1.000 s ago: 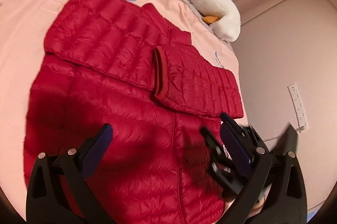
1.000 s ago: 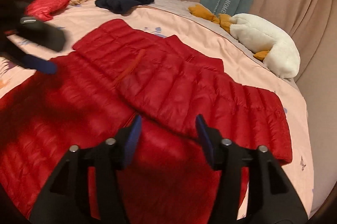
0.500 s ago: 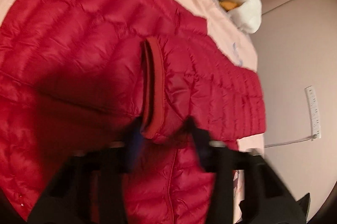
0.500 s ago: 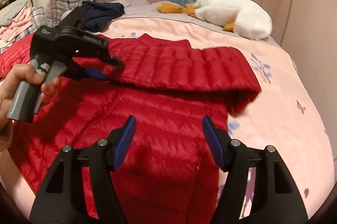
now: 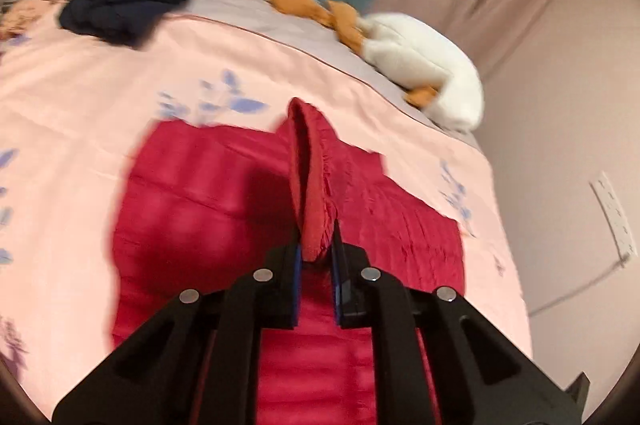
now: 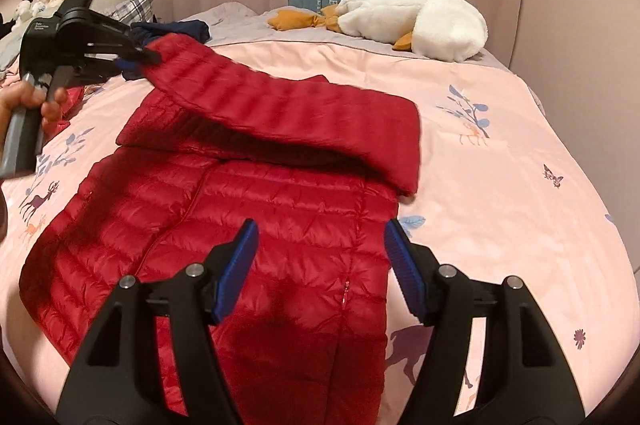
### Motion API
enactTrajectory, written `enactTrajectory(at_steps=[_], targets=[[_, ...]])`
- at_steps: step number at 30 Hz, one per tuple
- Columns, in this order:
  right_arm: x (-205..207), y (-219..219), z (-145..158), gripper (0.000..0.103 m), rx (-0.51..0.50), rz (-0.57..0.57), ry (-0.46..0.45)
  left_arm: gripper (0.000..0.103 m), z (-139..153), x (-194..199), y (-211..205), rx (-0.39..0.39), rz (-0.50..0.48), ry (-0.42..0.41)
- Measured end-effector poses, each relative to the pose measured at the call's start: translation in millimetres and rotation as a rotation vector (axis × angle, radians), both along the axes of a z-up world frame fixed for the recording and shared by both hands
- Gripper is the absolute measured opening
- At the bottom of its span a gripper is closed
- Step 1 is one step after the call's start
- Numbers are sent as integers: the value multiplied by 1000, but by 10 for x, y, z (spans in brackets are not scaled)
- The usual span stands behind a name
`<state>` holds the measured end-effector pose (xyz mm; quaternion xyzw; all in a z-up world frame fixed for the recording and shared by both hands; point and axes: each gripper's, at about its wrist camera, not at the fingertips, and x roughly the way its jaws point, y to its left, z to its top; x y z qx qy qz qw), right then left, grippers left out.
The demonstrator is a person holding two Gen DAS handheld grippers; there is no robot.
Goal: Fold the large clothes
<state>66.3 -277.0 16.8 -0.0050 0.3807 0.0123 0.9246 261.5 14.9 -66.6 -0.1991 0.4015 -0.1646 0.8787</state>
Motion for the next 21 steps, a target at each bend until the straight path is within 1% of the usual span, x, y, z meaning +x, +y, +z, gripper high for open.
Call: enactTrajectory(at_steps=[3, 7, 8, 9, 10, 12, 14, 16, 18, 20, 21], targets=[[-17, 1, -23, 66, 7, -2, 15, 12, -164, 68, 285, 29, 52, 51], [27, -42, -52, 67, 35, -11, 40, 14, -540, 145, 373, 110, 38, 145], [52, -67, -48, 68, 46, -14, 49, 17, -619, 156, 406, 129, 54, 158], [70, -85, -38, 69, 54, -15, 51, 21, -665, 140, 479, 131, 69, 167], [96, -116, -17, 70, 64, -14, 50, 23, -686, 101, 514, 130, 84, 170], [168, -179, 29, 73, 79, -18, 46, 38, -665, 94, 597, 154, 116, 161], [304, -264, 69, 73, 99, -20, 44, 44, -570, 15, 608, 170, 117, 122], [484, -316, 69, 73, 97, -34, 47, 44, -461, 3, 506, 193, 83, 73], [691, -331, 57, 73, 97, -41, 48, 44, -388, -7, 314, 243, 25, 26], [917, -329, 35, 73, 120, -41, 48, 44, -392, 18, 107, 271, -40, 8], [1063, -317, 8, 73, 134, -41, 48, 44, -427, 32, -13, 302, -70, 8]])
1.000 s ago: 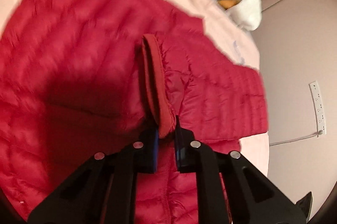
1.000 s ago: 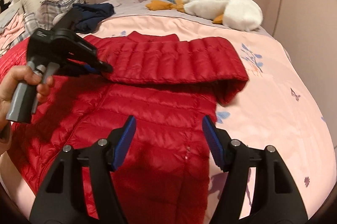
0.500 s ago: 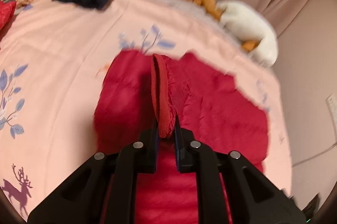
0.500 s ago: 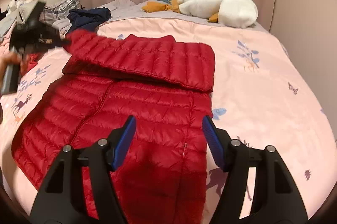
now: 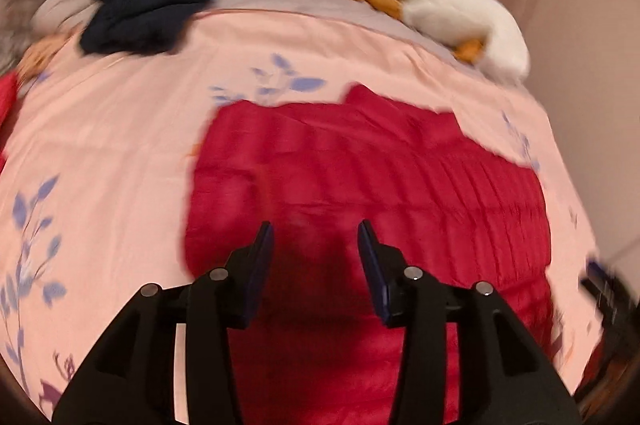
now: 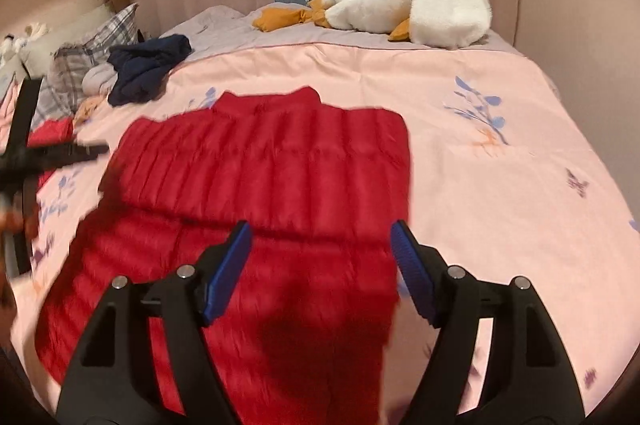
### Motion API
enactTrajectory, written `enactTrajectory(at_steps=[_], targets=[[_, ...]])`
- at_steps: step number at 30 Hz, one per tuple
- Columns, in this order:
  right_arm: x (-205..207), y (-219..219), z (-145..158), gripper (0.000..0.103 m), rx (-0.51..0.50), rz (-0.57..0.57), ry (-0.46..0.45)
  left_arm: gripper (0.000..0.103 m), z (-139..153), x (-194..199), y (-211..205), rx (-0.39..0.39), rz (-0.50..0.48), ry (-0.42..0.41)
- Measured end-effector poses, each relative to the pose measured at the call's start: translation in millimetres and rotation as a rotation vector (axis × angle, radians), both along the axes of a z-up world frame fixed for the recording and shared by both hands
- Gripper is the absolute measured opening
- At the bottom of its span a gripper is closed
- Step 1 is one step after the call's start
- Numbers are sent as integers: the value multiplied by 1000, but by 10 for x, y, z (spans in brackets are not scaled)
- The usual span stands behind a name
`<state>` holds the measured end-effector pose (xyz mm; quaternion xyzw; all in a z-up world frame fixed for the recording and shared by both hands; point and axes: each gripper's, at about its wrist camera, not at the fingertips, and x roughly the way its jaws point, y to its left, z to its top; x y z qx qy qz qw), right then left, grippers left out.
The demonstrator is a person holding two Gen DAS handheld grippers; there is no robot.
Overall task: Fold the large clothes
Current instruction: 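Move both tools to the jacket hem, fingers open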
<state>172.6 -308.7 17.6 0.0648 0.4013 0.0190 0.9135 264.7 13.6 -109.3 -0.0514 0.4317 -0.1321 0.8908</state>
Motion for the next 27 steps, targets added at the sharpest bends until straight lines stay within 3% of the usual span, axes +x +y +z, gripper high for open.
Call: enactTrajectory(at_steps=[4, 6, 8, 9, 13, 18, 20, 22, 27], targets=[[401, 77, -222, 73, -4, -5, 43, 44, -308, 98, -310, 112, -58, 58], [552, 107, -480, 73, -21, -7, 127, 44, -488, 139, -384, 167, -65, 84], [623, 132, -753, 72, -53, 2, 209, 44, -568, 145, -387, 173, -71, 90], [615, 138, -819, 73, -63, 9, 203, 45, -586, 160, -384, 174, -79, 91], [596, 135, -734, 73, -54, -12, 207, 45, -493, 143, -341, 165, -88, 90], [578, 357, -310, 72, -18, 45, 61, 54, -221, 57, -393, 120, -99, 17], [697, 457, -254, 72, -1, 61, 44, 54, -158, 98, -491, 109, -113, 2], [895, 586, -310, 72, -13, 71, 58, 54, -154, 185, -614, 103, -124, -2], [1190, 715, -823, 77, -44, 70, 204, 59, -468, 416, -794, 158, -118, 89]])
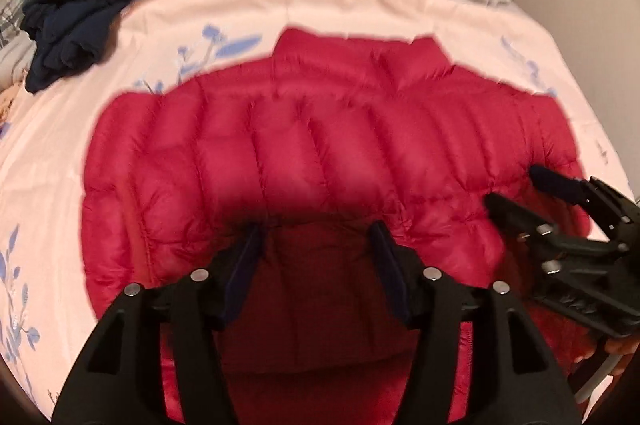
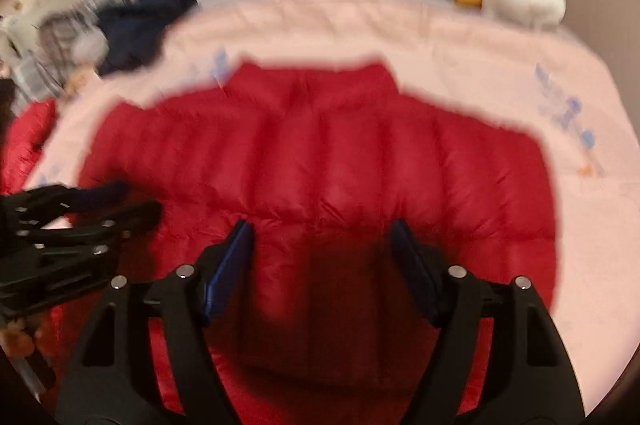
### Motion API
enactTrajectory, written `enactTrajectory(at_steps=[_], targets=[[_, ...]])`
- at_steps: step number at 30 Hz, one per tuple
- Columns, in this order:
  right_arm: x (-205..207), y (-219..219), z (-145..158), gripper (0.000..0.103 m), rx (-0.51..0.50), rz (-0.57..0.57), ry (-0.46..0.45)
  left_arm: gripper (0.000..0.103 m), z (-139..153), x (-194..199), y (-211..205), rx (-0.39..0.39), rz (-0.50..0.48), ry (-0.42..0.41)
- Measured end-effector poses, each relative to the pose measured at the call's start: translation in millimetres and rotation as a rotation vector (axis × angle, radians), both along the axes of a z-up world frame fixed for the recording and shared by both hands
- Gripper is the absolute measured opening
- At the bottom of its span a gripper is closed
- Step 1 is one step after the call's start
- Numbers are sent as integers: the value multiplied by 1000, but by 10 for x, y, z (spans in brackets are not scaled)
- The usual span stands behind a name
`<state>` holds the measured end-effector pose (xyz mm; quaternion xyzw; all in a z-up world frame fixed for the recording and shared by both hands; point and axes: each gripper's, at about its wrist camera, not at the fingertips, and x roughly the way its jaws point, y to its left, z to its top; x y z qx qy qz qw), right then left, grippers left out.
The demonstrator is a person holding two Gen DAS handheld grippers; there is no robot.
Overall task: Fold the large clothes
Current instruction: 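Move both tools to the jacket hem, fingers open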
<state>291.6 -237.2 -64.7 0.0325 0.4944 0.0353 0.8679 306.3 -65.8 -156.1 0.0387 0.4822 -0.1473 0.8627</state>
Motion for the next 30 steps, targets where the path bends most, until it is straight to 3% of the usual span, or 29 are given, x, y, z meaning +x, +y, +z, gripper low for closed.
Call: enactTrajectory(at_steps=[4, 9, 15, 19, 24, 26, 30], targets=[[-35, -5, -4, 78, -8, 13, -3, 59, 6, 23, 48, -22, 1, 18], [-399, -39, 283, 77, 45, 41, -86, 64, 190, -295, 206, -49, -21, -51], [-457, 85, -54, 79, -48, 64, -32, 70, -107, -337, 137, 38, -42, -28], [-522, 80, 100, 79, -22, 31, -9, 71, 20, -426, 185, 26, -18, -19], [-1076, -106, 395, 85, 63, 16, -60, 94, 190, -894, 530, -16, -3, -41], [-1374, -289, 450, 87, 112, -22, -61, 94, 213, -1081, 753, -51, 11, -32], [-1973, -712, 425, 90, 195, -132, -37, 94, 127, -1504, 1370, -211, 73, 56]])
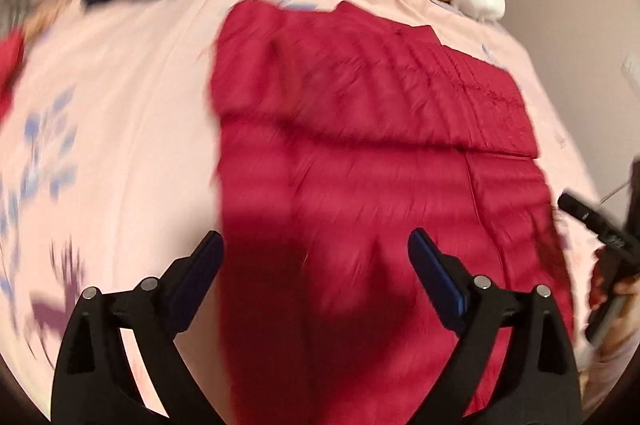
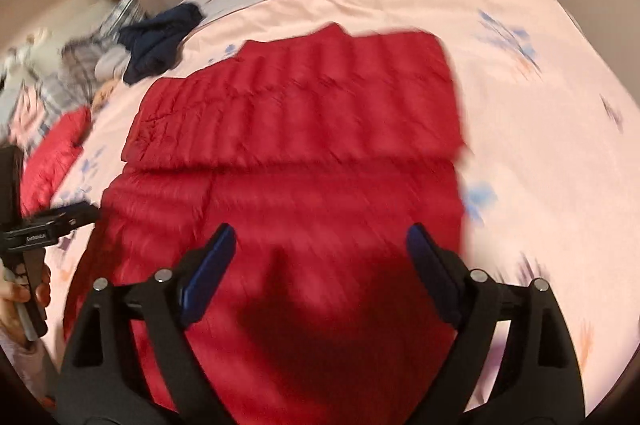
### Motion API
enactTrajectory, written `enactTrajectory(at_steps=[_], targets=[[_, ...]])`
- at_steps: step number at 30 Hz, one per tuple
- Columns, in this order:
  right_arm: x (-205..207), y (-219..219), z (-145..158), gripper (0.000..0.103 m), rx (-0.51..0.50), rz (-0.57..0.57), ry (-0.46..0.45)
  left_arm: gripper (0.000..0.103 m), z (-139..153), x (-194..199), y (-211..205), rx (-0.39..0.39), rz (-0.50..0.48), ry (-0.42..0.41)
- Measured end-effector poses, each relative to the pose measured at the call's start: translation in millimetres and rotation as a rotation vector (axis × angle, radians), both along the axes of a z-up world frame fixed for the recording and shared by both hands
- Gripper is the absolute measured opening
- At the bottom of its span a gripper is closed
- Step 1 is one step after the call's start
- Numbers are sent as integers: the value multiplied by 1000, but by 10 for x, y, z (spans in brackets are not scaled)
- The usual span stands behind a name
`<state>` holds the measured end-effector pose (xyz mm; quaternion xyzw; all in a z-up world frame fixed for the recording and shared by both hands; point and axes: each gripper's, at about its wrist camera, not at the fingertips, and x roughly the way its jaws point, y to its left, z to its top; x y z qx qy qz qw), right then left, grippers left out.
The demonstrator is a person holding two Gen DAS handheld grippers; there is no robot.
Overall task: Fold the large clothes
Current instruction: 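Move both tools to the jacket hem, fingers open, then grasp the jacket hem with the left tool while the right tool grasps it too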
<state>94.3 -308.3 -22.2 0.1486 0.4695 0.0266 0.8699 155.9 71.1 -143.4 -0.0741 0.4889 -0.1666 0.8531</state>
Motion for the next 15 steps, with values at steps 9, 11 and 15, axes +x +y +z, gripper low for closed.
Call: enactTrajectory(at_steps=[9, 11, 15], targets=[[-1053, -628, -231, 90, 270, -156, 88, 93, -386, -712, 682, -396, 76, 167], [-1177, -631, -350, 90, 393, -147, 127, 93, -442, -798, 676, -450, 65, 186], [-1316, -476, -373, 93, 424, -102, 121, 93, -516, -926, 561, -541, 11, 221]])
